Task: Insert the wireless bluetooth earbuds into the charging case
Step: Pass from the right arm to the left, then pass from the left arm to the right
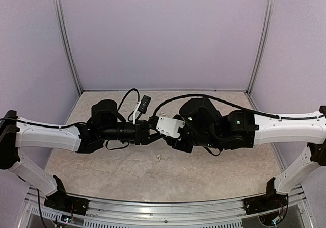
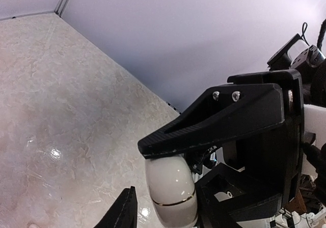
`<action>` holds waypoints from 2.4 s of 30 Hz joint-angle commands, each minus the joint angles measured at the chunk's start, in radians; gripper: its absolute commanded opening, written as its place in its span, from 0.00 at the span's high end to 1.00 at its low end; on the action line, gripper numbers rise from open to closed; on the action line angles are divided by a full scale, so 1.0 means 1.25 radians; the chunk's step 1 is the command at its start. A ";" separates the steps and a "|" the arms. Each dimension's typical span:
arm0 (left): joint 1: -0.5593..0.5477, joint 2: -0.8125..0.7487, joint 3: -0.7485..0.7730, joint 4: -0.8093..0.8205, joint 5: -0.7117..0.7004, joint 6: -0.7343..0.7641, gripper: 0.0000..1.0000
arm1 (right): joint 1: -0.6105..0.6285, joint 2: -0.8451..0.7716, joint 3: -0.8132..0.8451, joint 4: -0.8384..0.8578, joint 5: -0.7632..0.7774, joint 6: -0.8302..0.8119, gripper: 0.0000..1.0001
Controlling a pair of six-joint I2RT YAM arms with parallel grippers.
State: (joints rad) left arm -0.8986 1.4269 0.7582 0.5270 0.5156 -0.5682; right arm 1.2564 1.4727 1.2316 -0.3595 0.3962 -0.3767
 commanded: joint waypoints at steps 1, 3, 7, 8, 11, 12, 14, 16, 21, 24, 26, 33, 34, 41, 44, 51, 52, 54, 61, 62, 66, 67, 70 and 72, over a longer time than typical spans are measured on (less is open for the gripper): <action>-0.006 0.020 0.029 0.025 -0.001 -0.003 0.61 | 0.019 0.017 0.023 0.027 0.033 -0.018 0.60; -0.006 0.027 0.033 0.024 0.004 -0.004 0.64 | 0.020 0.018 0.025 0.030 0.041 -0.019 0.60; -0.006 0.035 0.033 0.019 0.008 -0.002 0.72 | 0.020 0.018 0.022 0.037 0.056 -0.016 0.60; -0.006 0.034 0.032 0.020 0.009 -0.002 0.72 | 0.019 0.017 0.022 0.039 0.062 -0.015 0.60; -0.006 0.034 0.029 0.024 0.008 -0.002 0.74 | 0.020 0.014 0.021 0.045 0.071 -0.013 0.59; -0.006 0.035 0.028 0.024 0.008 0.000 0.77 | 0.020 0.010 0.020 0.049 0.070 -0.010 0.58; -0.005 0.034 0.029 0.023 0.008 0.007 0.84 | 0.020 -0.003 0.012 0.053 0.053 0.000 0.51; -0.003 0.027 0.023 0.031 0.014 0.030 0.90 | 0.020 -0.021 -0.006 0.065 0.031 0.005 0.44; 0.007 -0.020 0.008 0.016 -0.001 0.089 0.95 | 0.019 -0.075 -0.052 0.064 -0.037 0.035 0.22; 0.021 -0.042 0.004 -0.001 0.012 0.117 0.99 | 0.017 -0.107 -0.080 0.059 -0.077 0.062 0.13; 0.030 -0.054 0.003 -0.015 0.033 0.146 1.00 | 0.017 -0.126 -0.096 0.059 -0.089 0.087 0.08; 0.024 -0.127 -0.020 -0.052 0.087 0.298 1.00 | 0.010 -0.206 -0.117 0.043 -0.203 0.139 0.04; 0.019 -0.142 -0.026 -0.055 0.089 0.316 1.00 | 0.003 -0.225 -0.123 0.048 -0.239 0.140 0.03; -0.030 -0.210 -0.061 -0.057 0.083 0.422 1.00 | -0.108 -0.270 -0.109 0.056 -0.505 0.213 0.20; -0.048 -0.219 -0.056 -0.063 0.078 0.445 1.00 | -0.114 -0.241 -0.088 0.048 -0.549 0.230 0.29; -0.070 -0.215 -0.040 -0.080 0.062 0.481 1.00 | -0.114 -0.188 -0.054 0.041 -0.630 0.237 0.42; -0.073 -0.212 -0.039 -0.083 0.060 0.484 1.00 | -0.114 -0.184 -0.050 0.041 -0.632 0.235 0.45; -0.080 -0.210 -0.037 -0.084 0.053 0.488 1.00 | -0.114 -0.173 -0.042 0.041 -0.639 0.235 0.48; -0.093 -0.207 -0.034 -0.089 0.035 0.499 1.00 | -0.114 -0.136 -0.026 0.038 -0.653 0.232 0.55; -0.093 -0.206 -0.033 -0.091 0.035 0.501 1.00 | -0.114 -0.134 -0.026 0.038 -0.653 0.231 0.56; -0.096 -0.205 -0.030 -0.095 0.029 0.507 1.00 | -0.114 -0.129 -0.025 0.038 -0.649 0.228 0.58; -0.096 -0.204 -0.030 -0.095 0.028 0.508 1.00 | -0.115 -0.127 -0.026 0.037 -0.648 0.227 0.59; -0.097 -0.204 -0.030 -0.096 0.023 0.509 1.00 | -0.114 -0.125 -0.024 0.035 -0.653 0.225 0.67; -0.097 -0.204 -0.031 -0.096 0.019 0.509 1.00 | -0.114 -0.124 -0.022 0.033 -0.655 0.223 0.76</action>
State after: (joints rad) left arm -1.0115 1.1702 0.6907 0.4091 0.5571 0.0521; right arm 1.1168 1.3117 1.1702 -0.3092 -0.4061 -0.0937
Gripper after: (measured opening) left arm 0.211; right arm 0.303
